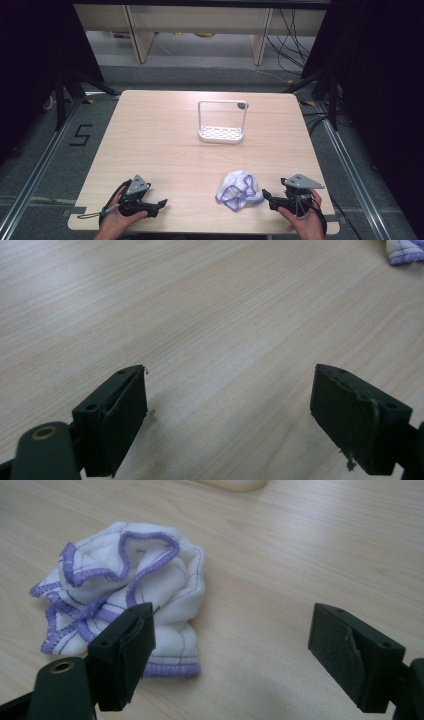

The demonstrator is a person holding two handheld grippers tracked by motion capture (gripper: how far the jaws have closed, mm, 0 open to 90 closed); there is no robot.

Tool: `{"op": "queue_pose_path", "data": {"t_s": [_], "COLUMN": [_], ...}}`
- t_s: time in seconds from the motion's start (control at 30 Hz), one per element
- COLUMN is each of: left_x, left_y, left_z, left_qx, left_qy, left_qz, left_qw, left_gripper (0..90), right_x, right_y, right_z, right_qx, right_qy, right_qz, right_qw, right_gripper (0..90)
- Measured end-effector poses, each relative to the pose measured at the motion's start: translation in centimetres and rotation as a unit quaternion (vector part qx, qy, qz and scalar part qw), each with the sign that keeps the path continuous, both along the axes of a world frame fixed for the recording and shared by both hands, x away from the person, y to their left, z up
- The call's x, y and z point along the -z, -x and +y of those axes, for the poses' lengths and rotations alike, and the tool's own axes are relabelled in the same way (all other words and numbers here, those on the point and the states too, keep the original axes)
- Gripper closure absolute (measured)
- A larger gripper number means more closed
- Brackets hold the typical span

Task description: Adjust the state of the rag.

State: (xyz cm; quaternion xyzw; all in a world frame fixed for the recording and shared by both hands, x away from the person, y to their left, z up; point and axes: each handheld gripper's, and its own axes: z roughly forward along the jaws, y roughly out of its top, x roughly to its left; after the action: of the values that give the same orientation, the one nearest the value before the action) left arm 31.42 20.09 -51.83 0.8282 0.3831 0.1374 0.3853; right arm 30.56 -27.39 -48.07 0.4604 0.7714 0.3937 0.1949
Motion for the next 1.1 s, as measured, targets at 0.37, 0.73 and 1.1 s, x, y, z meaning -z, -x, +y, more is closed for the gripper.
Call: {"op": "queue_pose_path", "data": {"t_s": [0.37, 0.73, 1.1], "left_x": [0.0, -0.4, -0.9], "left_y": [0.1, 0.0, -0.3], "left_z": [-0.2, -2.3, -8.8], "left_qx": [-0.003, 0.005, 0.082], "left_qy": [0.010, 0.089, 0.097], "left_qz": [-0.001, 0.018, 0.010], "left_qw": [0.9999, 0.9959, 0.9919], "left_gripper": [14.7, 14.7, 20.6], "right_x": [-0.6, -1.0, -1.5], "right_y": [0.5, 0.4, 0.6], "right_z": [0.5, 0.5, 1.9], "right_qx": [0.005, -0.015, -0.048], "right_qy": [-0.013, -0.021, -0.018], "right_qz": [0.000, -0.029, -0.026], "right_qw": [0.9999, 0.9993, 0.9984], "right_gripper": [24.8, 29.8, 38.9]}}
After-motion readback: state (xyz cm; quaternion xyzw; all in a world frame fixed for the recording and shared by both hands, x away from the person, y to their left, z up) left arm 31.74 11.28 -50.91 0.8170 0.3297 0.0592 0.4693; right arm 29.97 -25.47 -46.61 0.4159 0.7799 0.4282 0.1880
